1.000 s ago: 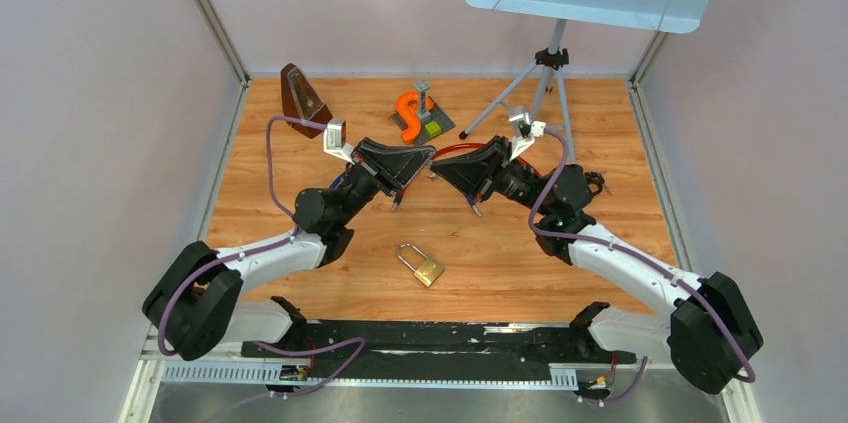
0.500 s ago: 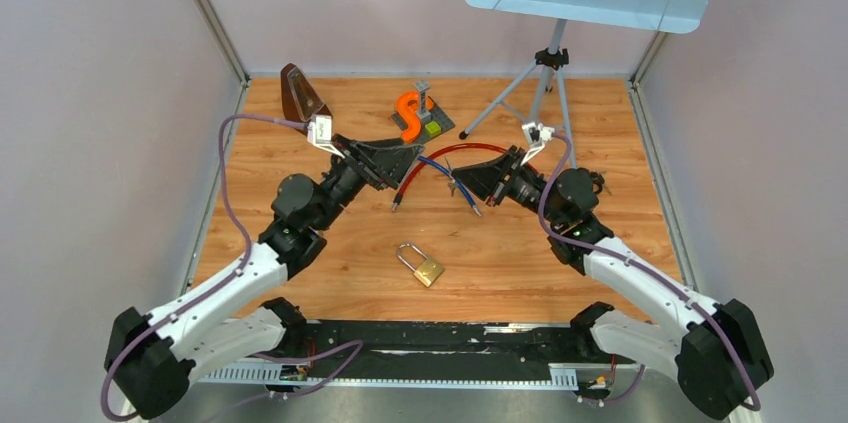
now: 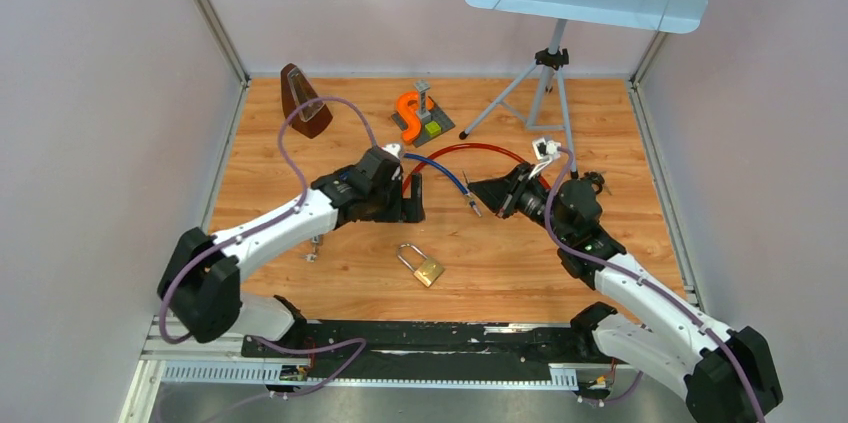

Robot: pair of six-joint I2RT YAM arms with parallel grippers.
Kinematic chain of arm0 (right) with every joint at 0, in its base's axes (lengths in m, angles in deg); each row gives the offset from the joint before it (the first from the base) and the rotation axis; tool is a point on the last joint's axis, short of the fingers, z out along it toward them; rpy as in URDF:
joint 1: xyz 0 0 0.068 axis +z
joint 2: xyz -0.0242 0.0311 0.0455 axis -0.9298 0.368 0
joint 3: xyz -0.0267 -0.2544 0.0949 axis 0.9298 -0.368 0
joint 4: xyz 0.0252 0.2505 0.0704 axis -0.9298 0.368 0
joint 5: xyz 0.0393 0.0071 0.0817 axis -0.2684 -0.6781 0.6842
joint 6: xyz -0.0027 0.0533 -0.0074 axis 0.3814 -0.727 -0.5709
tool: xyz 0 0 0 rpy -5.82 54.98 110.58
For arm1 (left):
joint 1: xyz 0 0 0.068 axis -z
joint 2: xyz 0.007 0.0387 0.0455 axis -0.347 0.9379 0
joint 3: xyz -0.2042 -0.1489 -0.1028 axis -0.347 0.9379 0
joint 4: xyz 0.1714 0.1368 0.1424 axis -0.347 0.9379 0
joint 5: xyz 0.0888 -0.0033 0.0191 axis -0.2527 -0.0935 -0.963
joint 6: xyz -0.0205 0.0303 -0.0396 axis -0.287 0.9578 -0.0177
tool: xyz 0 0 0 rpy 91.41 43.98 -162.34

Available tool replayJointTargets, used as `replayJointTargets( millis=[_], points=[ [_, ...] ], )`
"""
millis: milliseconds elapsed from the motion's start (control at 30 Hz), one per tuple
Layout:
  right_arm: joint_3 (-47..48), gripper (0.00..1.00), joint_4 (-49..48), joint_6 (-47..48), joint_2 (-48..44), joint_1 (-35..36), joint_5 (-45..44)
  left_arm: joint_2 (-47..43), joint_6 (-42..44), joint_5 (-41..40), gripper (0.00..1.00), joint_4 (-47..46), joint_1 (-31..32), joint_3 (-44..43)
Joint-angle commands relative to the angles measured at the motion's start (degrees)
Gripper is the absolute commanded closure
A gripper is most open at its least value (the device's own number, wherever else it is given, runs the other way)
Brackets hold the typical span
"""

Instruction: Unlock with the key

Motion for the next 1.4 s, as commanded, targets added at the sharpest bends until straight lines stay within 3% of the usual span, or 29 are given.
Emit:
replayJointTargets(
  millis=[0, 167, 333, 533, 700, 867, 1033, 1367],
  points=[
    [0.09, 1.00, 2.84, 2.03, -1.23, -0.28, -2.90, 4.93, 5.84, 4.83, 0.00, 11.47, 2.95, -3.61],
    [-0.40, 1.00, 4.30, 3.00, -2.20, -0.62, -4.47, 10.15, 12.01, 6.76, 0.01, 13.35, 7.45, -6.51],
    [-1.06, 1.00, 6.64, 3.91, -4.39, -1.19, -5.81, 14.03, 18.58, 7.74, 0.09, 14.20, 14.12, -8.75],
    [-2.37, 1.00, 8.03, 4.08, -7.78, -2.18, -6.55, 17.36, 20.48, 9.49, 0.22, 13.81, 14.91, -8.88],
    [-3.06, 1.00, 8.34, 3.74, -8.74, -2.74, -6.38, 20.54, 20.81, 9.79, 0.25, 13.85, 15.30, -8.96],
    [-3.30, 1.00, 8.45, 3.70, -9.20, -2.97, -6.16, 24.36, 19.43, 4.26, 0.33, 14.01, 15.24, -9.16],
    [-3.49, 1.00, 8.67, 3.75, -9.58, -3.18, -5.88, 25.68, 18.38, -7.54, 0.50, 14.41, 14.65, -9.44],
    [-3.45, 1.00, 7.90, 3.33, -9.08, -3.36, -4.82, 28.19, 18.33, -17.80, 0.51, 14.53, 4.99, -10.36]
  ],
)
